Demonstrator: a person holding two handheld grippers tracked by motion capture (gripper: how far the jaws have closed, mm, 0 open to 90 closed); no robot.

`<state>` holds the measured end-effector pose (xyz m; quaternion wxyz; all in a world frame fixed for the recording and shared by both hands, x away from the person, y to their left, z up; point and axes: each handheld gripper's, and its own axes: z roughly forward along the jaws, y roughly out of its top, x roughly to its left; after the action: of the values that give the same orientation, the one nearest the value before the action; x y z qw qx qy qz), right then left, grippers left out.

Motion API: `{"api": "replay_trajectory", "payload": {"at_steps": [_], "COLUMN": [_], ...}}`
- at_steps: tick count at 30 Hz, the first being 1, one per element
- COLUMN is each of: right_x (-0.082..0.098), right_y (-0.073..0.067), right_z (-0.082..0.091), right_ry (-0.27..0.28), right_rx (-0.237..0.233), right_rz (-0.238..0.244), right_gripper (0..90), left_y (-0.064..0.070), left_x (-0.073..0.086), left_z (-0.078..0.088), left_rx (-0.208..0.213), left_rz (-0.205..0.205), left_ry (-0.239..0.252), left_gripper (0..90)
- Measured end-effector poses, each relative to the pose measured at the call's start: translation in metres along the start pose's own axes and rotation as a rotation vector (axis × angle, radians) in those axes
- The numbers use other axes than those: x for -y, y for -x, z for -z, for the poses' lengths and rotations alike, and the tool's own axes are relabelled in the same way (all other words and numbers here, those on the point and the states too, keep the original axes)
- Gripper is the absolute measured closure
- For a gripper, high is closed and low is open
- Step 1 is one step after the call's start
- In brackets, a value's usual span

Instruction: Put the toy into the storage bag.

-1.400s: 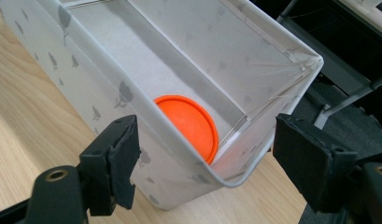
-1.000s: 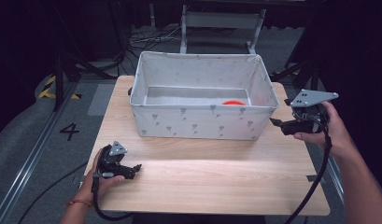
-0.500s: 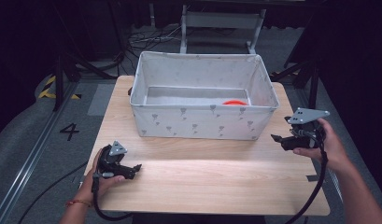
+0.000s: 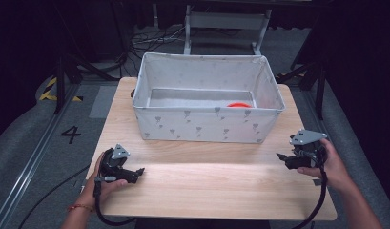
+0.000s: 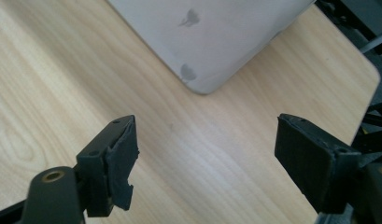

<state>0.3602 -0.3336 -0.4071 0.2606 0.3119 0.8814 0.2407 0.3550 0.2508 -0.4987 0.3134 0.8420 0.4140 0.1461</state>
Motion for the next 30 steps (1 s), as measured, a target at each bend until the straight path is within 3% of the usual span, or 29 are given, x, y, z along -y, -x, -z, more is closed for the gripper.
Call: {"api": "replay_trajectory", "payload": {"at_steps": [5, 9, 12, 20, 23, 26, 30], "right_x": [0.017, 0.029, 0.045, 0.073, 0.088, 0.094, 0.106], "right_y": [-0.012, -0.017, -0.021, -0.03, -0.031, -0.032, -0.032], "right_z": [-0.009, -0.012, -0.018, -0.027, -0.027, -0.027, -0.028], "right_ry": [-0.004, 0.007, 0.028, 0.074, 0.124, 0.131, 0.141], "right_rx": [0.01, -0.001, -0.054, -0.077, -0.092, -0.09, -0.084], "right_rz": [0.005, -0.018, -0.07, -0.151, -0.231, -0.251, -0.314], "right_gripper": [21.1, 20.8, 20.2, 20.1, 20.2, 20.2, 20.1], "left_y": [0.0, 0.0, 0.0, 0.0, 0.0, -0.001, -0.001], "left_x": [0.0, 0.0, 0.0, 0.0, 0.0, 0.0, 0.0], "left_z": [0.001, 0.001, 0.001, 0.0, 0.0, 0.0, 0.0], "left_rx": [-0.001, -0.001, -0.001, 0.007, 0.002, 0.005, 0.004], "left_rz": [-0.001, -0.001, -0.001, 0.003, 0.001, -0.001, -0.001], "left_ry": [-0.001, -0.001, -0.001, -0.003, -0.002, -0.003, -0.003], "left_gripper": [0.5, 0.5, 0.5, 0.2, 0.2, 0.2, 0.2]}}
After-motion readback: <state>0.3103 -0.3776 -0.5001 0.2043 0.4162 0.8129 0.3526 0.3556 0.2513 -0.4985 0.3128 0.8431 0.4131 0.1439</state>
